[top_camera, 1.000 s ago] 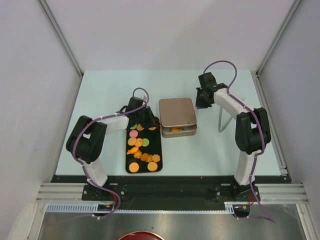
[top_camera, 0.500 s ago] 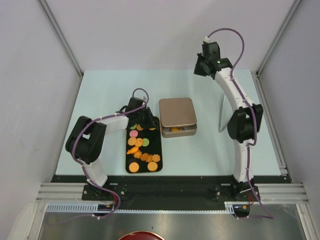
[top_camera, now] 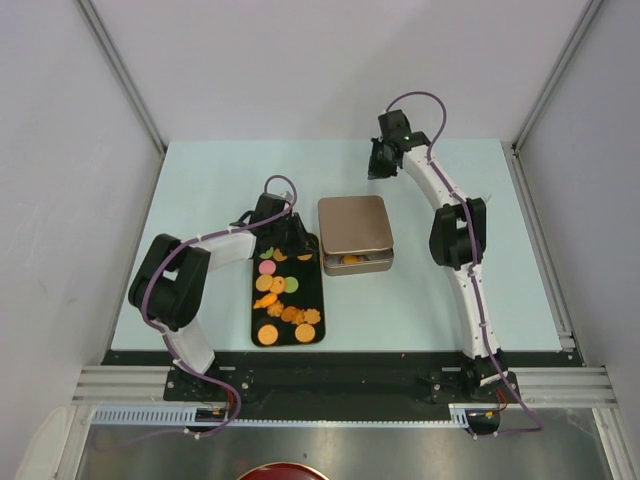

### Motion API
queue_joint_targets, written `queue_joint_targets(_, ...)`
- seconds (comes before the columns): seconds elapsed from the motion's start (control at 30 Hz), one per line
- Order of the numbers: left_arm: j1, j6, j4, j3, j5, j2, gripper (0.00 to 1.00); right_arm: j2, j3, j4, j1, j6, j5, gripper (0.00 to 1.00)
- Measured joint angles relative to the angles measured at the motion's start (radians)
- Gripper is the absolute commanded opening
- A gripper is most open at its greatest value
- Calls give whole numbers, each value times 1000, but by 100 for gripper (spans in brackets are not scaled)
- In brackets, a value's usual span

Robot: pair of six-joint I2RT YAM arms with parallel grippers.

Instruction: Pack the cookies

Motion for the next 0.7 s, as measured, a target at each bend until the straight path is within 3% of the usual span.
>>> queue_joint_targets(0.4,-2,-1,0,0,0,0,25,8,-8,19,6,-4,-42,0)
queue_joint_targets(0.7,-2,-1,2,0,1,0,24,8,-165,64,43,-19,-88,0)
